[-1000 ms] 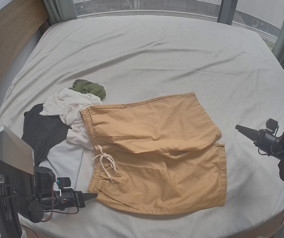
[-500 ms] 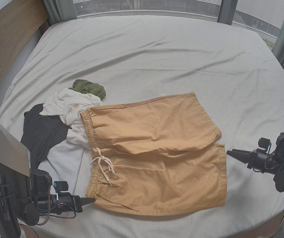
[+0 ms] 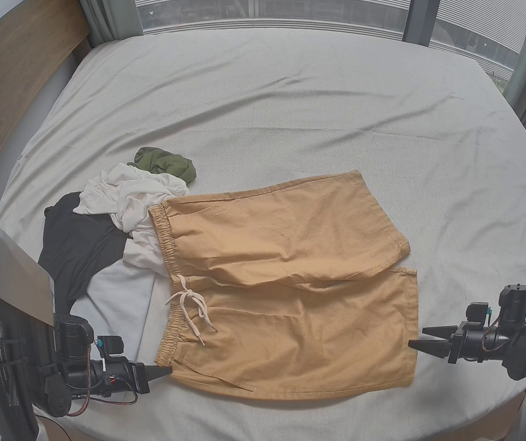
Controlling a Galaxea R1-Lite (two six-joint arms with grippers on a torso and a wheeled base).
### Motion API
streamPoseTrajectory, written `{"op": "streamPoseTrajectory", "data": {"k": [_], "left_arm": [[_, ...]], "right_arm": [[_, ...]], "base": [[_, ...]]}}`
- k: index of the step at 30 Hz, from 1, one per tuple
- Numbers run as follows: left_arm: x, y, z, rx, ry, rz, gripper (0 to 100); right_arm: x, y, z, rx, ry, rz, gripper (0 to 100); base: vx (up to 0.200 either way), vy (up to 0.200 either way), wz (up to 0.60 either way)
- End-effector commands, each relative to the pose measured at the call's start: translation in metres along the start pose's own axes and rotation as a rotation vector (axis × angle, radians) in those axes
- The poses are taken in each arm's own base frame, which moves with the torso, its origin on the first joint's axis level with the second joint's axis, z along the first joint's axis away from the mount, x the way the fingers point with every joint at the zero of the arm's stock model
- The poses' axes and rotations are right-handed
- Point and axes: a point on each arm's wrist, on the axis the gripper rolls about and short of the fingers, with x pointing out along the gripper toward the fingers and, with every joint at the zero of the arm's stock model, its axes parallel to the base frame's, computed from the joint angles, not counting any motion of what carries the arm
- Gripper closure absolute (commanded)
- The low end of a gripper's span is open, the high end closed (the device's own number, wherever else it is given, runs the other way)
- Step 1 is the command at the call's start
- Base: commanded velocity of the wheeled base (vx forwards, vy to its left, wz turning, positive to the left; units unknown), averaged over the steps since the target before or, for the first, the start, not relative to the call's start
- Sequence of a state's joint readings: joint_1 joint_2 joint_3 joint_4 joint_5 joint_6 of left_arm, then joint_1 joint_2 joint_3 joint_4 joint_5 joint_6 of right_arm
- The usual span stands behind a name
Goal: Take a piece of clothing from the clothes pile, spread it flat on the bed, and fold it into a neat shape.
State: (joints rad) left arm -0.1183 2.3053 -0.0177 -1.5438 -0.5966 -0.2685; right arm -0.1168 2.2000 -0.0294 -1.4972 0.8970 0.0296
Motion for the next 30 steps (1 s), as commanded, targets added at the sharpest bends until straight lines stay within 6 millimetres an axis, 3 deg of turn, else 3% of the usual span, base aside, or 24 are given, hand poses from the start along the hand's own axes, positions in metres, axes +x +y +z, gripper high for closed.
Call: {"op": "streamPoseTrajectory", "data": {"k": [1,14,30], "left_arm": [[0.001,-0.002,-0.005,-0.004,0.026,0.0,100],[0.005,-0.006,-0.003,0.016,0.024,-0.017,100],[0.005,-0.006,-0.001,0.024,0.015,-0.022,100]], "right_arm": [[-0.004,0.005,-0.016,0.054,0.089,0.003,0],[-0.005,0.013,-0.028,0.141,0.199,0.013,0],[0.004,0.003,-0.05,0.221,0.291,-0.009,0]], "base": [[0.0,0.0,0.0],[0.0,0.0,0.0],[0.0,0.0,0.0]]}}
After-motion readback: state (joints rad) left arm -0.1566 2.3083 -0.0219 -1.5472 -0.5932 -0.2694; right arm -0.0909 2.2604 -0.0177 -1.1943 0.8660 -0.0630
